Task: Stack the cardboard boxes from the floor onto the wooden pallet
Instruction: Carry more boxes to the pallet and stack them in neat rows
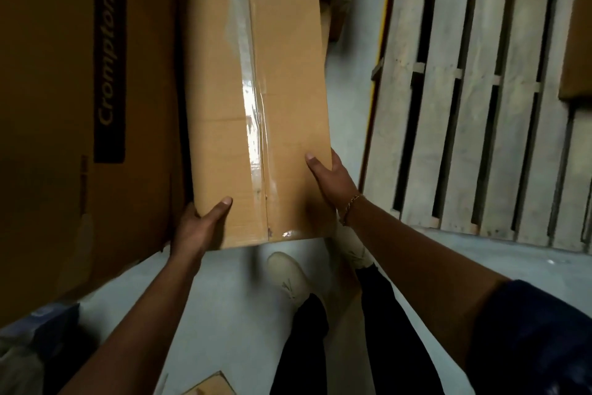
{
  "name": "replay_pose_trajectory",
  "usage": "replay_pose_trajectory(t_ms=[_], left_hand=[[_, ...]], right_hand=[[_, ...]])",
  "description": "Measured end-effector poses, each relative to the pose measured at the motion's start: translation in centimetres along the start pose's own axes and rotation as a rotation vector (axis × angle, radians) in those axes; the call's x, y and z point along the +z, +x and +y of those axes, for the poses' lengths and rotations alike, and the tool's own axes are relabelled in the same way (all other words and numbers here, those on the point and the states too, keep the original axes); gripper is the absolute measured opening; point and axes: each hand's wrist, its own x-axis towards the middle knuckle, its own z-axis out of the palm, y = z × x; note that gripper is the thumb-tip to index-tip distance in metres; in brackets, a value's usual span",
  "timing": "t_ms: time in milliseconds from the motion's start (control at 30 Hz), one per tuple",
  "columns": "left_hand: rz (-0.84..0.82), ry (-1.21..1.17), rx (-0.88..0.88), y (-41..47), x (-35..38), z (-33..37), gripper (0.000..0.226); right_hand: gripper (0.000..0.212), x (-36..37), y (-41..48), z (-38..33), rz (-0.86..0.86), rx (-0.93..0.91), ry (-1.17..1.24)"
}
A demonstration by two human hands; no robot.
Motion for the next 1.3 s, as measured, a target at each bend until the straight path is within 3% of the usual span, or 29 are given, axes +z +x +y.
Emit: replay_pose_trajectory(t_ms=[100, 200, 300, 433, 567, 767, 1033, 1100, 1200, 1300], left_hand=[[-0.043, 0.079, 0.135, -1.5, 0.5, -0.8, 0.069], [-0.095, 0.125, 0.215, -4.2, 1.6, -1.0, 0.077], [-0.182, 0.121, 0.24, -7.8, 3.3, -0.9, 0.064], [-0.27, 0.19, 0.286, -12.3, 6.6, 1.1, 0.062], [-0.335, 0.285, 0.364, -15.4, 11.1, 5.1, 0.049], [-0.393, 0.372, 0.489, -19.0, 20.3, 12.1, 0.049], [-0.427, 0.403, 0.544, -22.2, 32.1, 19.3, 0.057], [-0.418, 0.428, 0.559, -22.1, 34.4, 20.8, 0.06], [-0.411, 0.436, 0.563, -22.0, 37.2, 22.8, 0.06], [-0.39, 0.438, 0.563, -21.7, 39.3, 25.1, 0.056]], right_hand=[[0.072, -1.5, -1.5, 0.2, 0.066, -0.023, 0.004], [0.065, -4.6, -3.5, 0.1, 0.109, -0.03, -0.015], [0.063, -8.5, -6.7, 0.7, 0.148, 0.004, -0.029], [0.077, -14.9, -10.9, 1.9, 0.22, 0.022, -0.024], [0.04, -21.8, -13.6, 2.1, 0.315, 0.019, 0.061], [0.056, -32.7, -14.0, 2.2, 0.442, 0.012, 0.181], [0.056, -45.8, -10.7, 1.7, 0.453, -0.015, 0.266], [0.071, -48.2, -9.4, 1.6, 0.466, -0.009, 0.271], [0.078, -51.3, -7.1, 1.3, 0.46, -0.019, 0.257], [0.112, -53.5, -4.9, 0.1, 0.464, -0.01, 0.269]])
